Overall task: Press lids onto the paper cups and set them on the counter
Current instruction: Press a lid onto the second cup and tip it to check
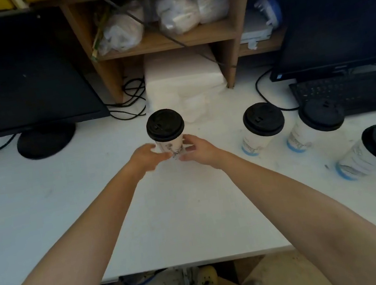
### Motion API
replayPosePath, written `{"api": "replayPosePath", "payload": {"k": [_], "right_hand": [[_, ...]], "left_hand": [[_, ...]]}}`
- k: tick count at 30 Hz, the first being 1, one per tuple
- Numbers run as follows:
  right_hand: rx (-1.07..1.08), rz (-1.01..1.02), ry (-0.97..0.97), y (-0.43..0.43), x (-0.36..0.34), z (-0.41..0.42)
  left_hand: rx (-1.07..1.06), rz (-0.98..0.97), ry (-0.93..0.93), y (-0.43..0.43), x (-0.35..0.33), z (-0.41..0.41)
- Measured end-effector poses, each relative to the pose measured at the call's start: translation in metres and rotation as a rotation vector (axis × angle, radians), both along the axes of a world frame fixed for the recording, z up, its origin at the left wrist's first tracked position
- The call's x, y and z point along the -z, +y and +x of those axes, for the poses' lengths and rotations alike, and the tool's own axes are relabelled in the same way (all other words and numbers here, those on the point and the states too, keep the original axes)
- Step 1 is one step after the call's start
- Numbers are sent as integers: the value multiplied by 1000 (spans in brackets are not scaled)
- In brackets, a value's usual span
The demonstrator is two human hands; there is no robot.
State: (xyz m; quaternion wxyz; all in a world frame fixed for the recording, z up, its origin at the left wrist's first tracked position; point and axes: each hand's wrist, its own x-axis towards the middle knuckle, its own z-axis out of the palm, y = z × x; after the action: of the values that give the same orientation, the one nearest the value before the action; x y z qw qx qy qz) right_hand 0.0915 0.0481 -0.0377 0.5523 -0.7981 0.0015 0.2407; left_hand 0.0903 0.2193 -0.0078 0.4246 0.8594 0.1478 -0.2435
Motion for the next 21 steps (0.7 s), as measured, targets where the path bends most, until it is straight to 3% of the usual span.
{"api": "replayPosePath", "payload": {"k": [2, 5, 13, 21], "right_hand": [[-43, -90, 77, -15, -6, -9], [-95, -201, 187, -50, -10, -28], [18, -449, 188, -146, -23, -66], [364, -397, -26, -161, -25, -35]], "left_hand": [[120, 119, 225, -7, -9, -14], [299, 126, 313, -30, -18, -28], [454, -11, 58, -136, -15, 5], [497, -370, -127, -181, -12, 29]]}}
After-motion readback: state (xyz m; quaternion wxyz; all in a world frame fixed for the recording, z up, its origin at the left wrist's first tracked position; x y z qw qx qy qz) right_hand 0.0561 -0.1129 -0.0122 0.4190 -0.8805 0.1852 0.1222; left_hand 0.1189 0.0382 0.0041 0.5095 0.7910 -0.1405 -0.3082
